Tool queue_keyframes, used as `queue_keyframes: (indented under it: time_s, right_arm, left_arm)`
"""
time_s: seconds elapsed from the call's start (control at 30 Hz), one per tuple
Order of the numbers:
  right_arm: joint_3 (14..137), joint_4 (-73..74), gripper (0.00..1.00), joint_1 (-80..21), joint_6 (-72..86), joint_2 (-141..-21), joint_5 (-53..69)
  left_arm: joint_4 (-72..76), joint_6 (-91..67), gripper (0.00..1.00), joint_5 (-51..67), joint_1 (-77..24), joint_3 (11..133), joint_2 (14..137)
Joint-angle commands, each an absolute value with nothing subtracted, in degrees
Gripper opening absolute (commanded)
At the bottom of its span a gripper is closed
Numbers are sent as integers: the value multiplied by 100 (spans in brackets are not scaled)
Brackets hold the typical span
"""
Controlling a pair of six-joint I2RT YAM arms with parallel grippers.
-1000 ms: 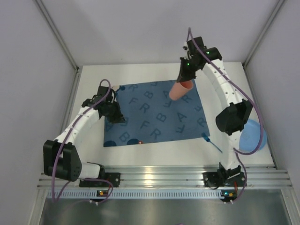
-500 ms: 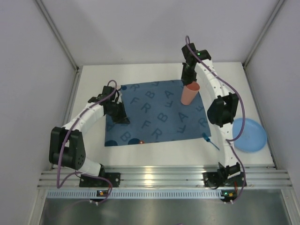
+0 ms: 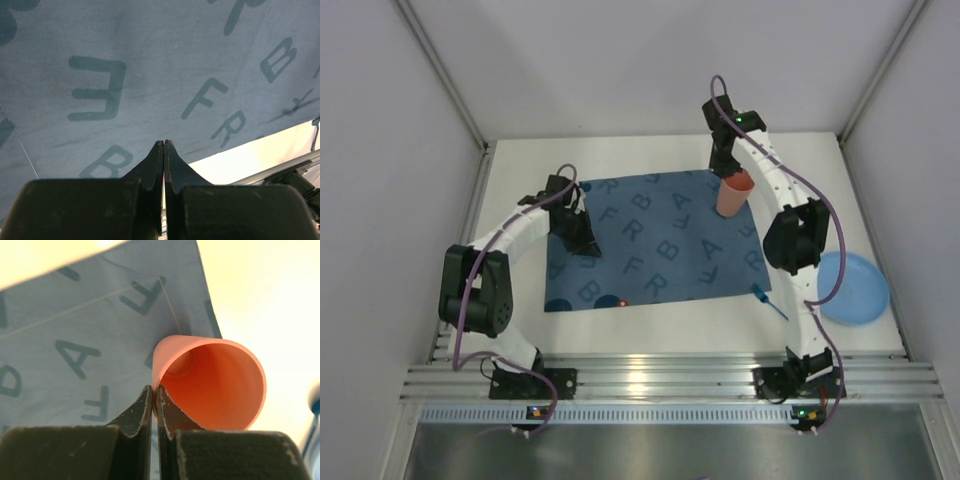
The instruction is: Set the dinner table for one person
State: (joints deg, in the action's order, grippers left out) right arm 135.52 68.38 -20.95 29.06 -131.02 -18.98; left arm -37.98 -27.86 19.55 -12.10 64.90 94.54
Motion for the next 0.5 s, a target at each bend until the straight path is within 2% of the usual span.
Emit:
queue_keyframes:
  time_s: [0.0,0.2,0.47]
  right_arm:
    - [13570,5778,0,-2329,2874,-12665,-2293]
    - [13966,5379,0,-2417,2707,-13121,-2461]
    - [13535,5370,1,-2461,2663,-13377,-2294]
  left_arm:
    - [-3621,-2716,0,2048,-1178,6750,9545]
    - [-3727,-2637,0,1995,-1169,6978,9747]
    - [-3762,-2558,0,2039,-1072,7058,9835]
